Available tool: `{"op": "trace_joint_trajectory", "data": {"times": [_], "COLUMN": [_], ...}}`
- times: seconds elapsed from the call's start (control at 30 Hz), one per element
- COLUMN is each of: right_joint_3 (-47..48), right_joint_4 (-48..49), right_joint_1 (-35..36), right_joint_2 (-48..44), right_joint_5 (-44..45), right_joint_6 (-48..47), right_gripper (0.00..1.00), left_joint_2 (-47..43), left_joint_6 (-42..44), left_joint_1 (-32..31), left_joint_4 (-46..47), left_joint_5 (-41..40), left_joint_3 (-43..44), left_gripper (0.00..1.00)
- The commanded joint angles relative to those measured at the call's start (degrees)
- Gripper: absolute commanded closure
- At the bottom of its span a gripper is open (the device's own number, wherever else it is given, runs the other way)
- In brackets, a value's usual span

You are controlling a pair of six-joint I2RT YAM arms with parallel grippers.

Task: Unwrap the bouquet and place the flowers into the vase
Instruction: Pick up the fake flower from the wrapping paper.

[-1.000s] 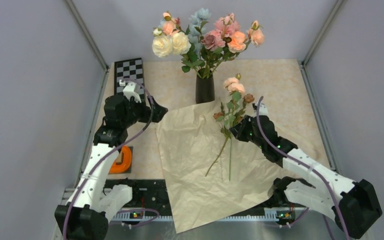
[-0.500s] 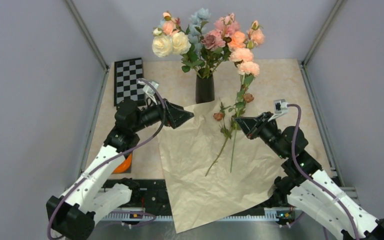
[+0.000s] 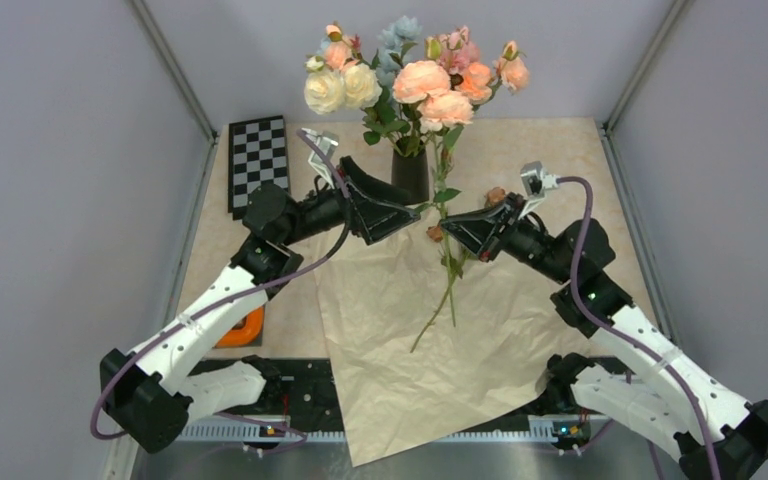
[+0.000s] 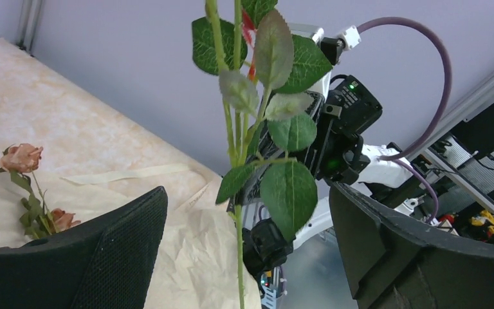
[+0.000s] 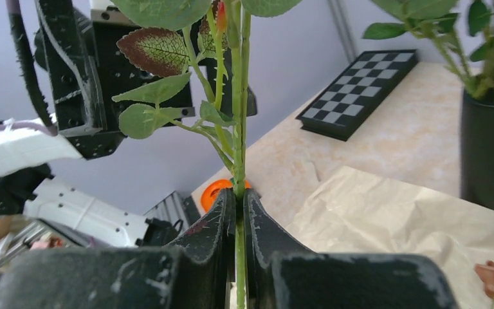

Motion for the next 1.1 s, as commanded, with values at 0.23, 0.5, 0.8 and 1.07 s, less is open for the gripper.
{"op": "trace_joint_trajectory", "data": {"times": [0.23,0.5,0.8,1.07], "right_joint_3": [6.05,7.75,8.05,7.97], "right_joint_4": [9.09,8.48,7.30,6.67], "right_joint_1": [2.25,2.86,2.95,2.93], "right_joint_2": [9.34,11.54,12.59,12.79], "right_joint_5": [-17.64,-20.72,-20.26,-19.11], "right_joint_6": [1.03,0.84,0.17,-0.15], "right_gripper": [1.00,1.00,1.00,1.00], "left_joint_2": [1.44,0.42,0.02,-0.41], "left_joint_6": [-0.19,1.07,0.86,1.68], "left_joint_1": [-0.76,-0.71,-0.69,-0.66], "left_joint_4": [5.54,3.66,3.95,3.26], "left_joint_5": [0.45,-1.30,-1.49,-1.60], "left_joint_3": [5.32,4.81,4.15,3.90], "left_gripper": [0.24,0.43,0.72,0.98]}}
